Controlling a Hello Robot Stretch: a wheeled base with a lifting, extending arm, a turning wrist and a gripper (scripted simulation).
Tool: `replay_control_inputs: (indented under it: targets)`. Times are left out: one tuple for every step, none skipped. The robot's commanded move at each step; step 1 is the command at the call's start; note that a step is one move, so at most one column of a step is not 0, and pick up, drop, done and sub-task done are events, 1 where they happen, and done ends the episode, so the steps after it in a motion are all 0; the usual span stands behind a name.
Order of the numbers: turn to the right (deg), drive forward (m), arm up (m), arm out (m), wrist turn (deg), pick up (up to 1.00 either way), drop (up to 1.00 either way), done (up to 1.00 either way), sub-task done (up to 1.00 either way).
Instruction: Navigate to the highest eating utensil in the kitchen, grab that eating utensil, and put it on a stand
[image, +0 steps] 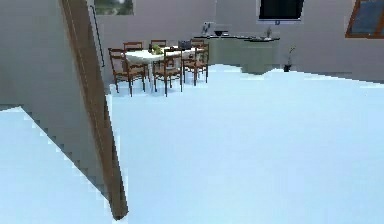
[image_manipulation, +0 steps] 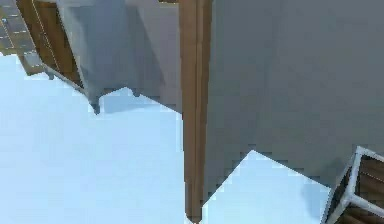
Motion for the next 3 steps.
replay_control_inputs:
  targets:
    - [0.0,1.0,0.0,0.0,0.0,0.0,0.0,0.0,0.0]
    - [0.0,0.5,0.0,0.0,0.0,0.0,0.0,0.0,0.0]
    - [-27.0,0.0,0.0,0.0,0.0,0.0,0.0,0.0,0.0]
